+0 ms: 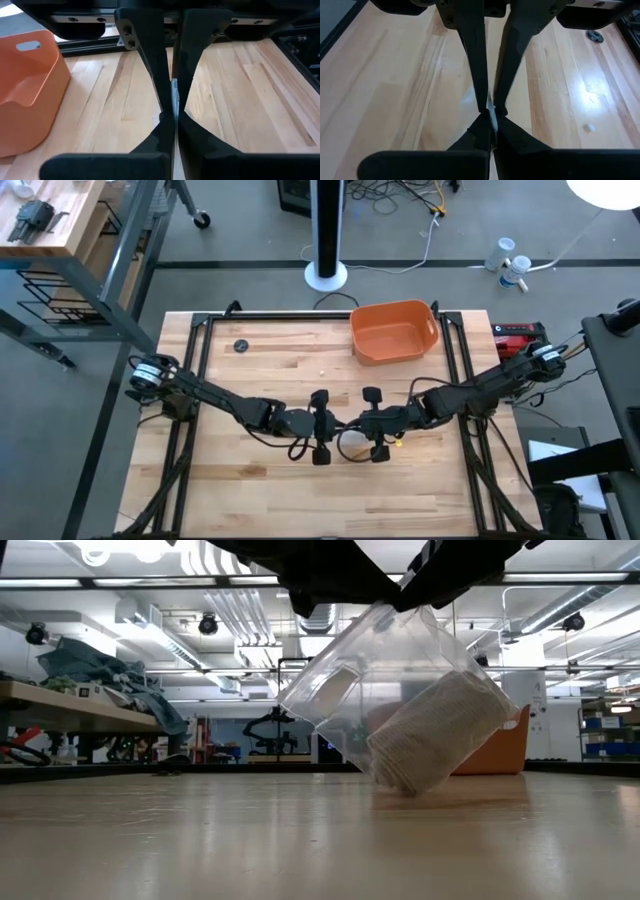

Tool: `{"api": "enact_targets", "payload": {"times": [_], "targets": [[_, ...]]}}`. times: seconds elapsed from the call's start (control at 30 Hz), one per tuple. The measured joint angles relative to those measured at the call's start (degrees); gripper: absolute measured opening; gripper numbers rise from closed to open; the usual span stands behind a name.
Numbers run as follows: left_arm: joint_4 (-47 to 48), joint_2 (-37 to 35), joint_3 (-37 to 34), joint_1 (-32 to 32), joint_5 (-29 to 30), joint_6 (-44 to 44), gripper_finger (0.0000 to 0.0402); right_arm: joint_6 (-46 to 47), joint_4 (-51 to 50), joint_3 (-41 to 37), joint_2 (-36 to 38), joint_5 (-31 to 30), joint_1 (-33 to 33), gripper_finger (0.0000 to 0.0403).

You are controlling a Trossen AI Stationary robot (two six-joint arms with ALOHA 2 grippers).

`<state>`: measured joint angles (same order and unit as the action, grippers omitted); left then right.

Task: Roll bandage
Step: Close the transparent zip bag

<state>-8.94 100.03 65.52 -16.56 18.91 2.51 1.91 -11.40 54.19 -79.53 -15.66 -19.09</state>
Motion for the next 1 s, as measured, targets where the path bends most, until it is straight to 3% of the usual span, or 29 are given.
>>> {"api": "enact_targets", "payload": {"times": [1.0], "targets": [[7.66,-0.46,-0.17,-0.2,-1.71,4.07,0.0018,0.02,0.23,0.07,0.29,-0.97,0.02,0.0]]}}
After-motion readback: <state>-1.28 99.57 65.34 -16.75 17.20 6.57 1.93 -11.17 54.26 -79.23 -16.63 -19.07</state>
